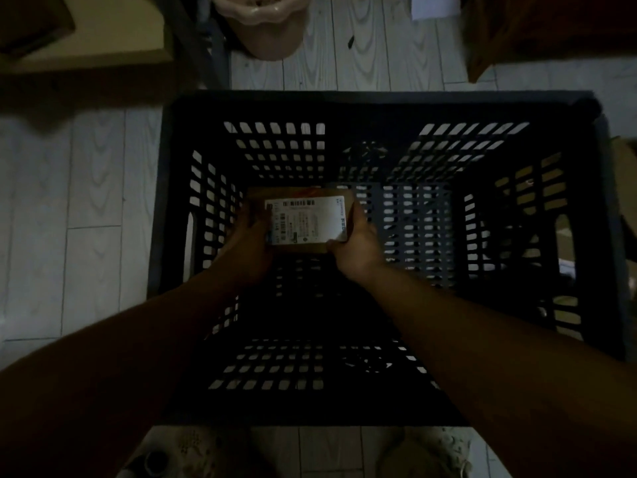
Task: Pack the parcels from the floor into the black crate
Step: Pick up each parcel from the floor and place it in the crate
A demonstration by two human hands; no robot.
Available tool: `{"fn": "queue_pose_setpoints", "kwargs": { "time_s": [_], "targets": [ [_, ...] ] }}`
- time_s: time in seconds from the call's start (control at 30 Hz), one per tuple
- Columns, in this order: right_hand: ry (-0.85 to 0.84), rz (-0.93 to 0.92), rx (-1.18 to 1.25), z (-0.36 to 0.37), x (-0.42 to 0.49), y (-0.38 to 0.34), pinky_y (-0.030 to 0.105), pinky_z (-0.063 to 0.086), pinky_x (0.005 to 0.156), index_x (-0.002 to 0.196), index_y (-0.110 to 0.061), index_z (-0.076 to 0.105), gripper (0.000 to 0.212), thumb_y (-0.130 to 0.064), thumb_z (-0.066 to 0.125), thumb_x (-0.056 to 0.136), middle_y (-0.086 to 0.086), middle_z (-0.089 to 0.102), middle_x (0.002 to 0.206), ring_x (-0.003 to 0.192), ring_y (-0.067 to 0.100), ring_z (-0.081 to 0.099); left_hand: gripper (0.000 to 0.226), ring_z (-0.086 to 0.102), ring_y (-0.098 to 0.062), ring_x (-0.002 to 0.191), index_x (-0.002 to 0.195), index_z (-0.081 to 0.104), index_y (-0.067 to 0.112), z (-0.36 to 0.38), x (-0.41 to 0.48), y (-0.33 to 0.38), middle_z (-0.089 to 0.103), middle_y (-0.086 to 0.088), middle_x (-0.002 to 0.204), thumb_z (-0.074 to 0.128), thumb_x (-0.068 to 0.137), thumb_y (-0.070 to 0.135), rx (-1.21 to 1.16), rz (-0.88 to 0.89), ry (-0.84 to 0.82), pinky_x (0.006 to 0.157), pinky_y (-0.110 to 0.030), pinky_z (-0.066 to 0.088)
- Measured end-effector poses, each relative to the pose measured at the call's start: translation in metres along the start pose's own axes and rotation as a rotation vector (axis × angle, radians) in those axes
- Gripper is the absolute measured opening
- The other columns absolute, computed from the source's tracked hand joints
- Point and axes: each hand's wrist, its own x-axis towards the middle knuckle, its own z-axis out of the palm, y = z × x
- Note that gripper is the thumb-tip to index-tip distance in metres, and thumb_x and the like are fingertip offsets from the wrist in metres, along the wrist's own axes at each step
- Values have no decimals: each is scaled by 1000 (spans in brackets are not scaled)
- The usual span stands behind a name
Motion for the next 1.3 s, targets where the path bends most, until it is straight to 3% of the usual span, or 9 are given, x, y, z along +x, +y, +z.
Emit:
{"fn": "queue_pose_setpoints", "kwargs": {
  "time_s": [0.13, 0.3, 0.47, 0.57, 0.63, 0.8, 0.9, 1.1, 1.3],
  "targets": [
    [11, 30, -11, 10, 2, 9, 38, 41, 104, 151, -30, 7, 82, -12, 57, 89, 12, 31, 148, 125, 30, 44, 53, 36, -19, 134, 148, 20, 25, 11, 9, -10, 31, -2, 151, 39, 99, 34, 97, 43, 41, 112, -39, 33],
    [116, -94, 26, 13, 18, -10, 39, 33, 110, 148, -27, 22, 62, -22, 50, 93, 8, 35, 145, 129, 24, 40, 52, 33, -18, 136, 145, 23, 37, 7, 24, -12, 29, 2, 152, 38, 96, 45, 146, 25, 113, 110, -39, 31],
    [-40, -28, -76, 22, 32, -12, 38, 22, 116, 151, -29, 5, 72, -21, 48, 94, 9, 16, 156, 139, 28, 24, 52, 13, -37, 142, 143, 31, 3, 0, 41, -4, 16, -21, 154, 45, 92, 7, 127, -104, 6, 115, -46, 16],
    [-160, 72, -80, 14, 24, -16, 40, 22, 116, 150, -30, -4, 80, -27, 53, 94, 7, 6, 159, 141, 30, 21, 65, 9, -36, 143, 147, 20, 6, -10, 36, 1, 9, -19, 156, 52, 93, 22, 120, -146, -98, 117, -45, 14],
    [-171, 86, -33, -6, 8, -30, 38, 31, 112, 151, -28, 8, 82, -36, 60, 89, 6, 21, 156, 136, 28, 33, 76, 9, -33, 143, 149, 12, 10, -33, 23, 12, 7, -16, 156, 56, 91, 32, 36, -136, -155, 117, -42, 12],
    [-181, 43, -135, -89, -73, -87, 22, 39, 83, 137, -15, 42, 60, -38, 63, 85, 1, 52, 129, 103, 18, 53, 68, 21, -32, 138, 145, 27, 16, -119, -54, 70, 26, -14, 151, 58, 87, 31, 13, -28, -157, 116, -43, 16],
    [-178, 16, -136, -146, -143, -128, 20, 40, 81, 125, -17, 54, 42, -32, 63, 87, 1, 61, 120, 96, 14, 56, 70, 19, -33, 140, 147, 24, 18, -179, -121, 119, 26, -14, 151, 59, 88, 32, 22, -92, -161, 116, -43, 15],
    [-147, -110, -204, -230, -293, -203, 38, 45, 100, 127, -17, 55, 43, -31, 59, 86, 10, 57, 124, 111, 26, 56, 79, 2, -26, 145, 149, 6, 20, -287, -272, 220, 2, -11, 158, 54, 90, 42, -26, -224, -188, 115, -34, 2],
    [-80, -257, -439, -286, -412, -248, 38, 37, 106, 144, -25, 33, 62, -39, 56, 88, 12, 37, 142, 126, 32, 41, 71, 7, -27, 144, 148, 17, 20, -358, -376, 308, 13, -10, 157, 55, 91, 34, -10, -149, -5, 115, -39, 9]
  ]
}}
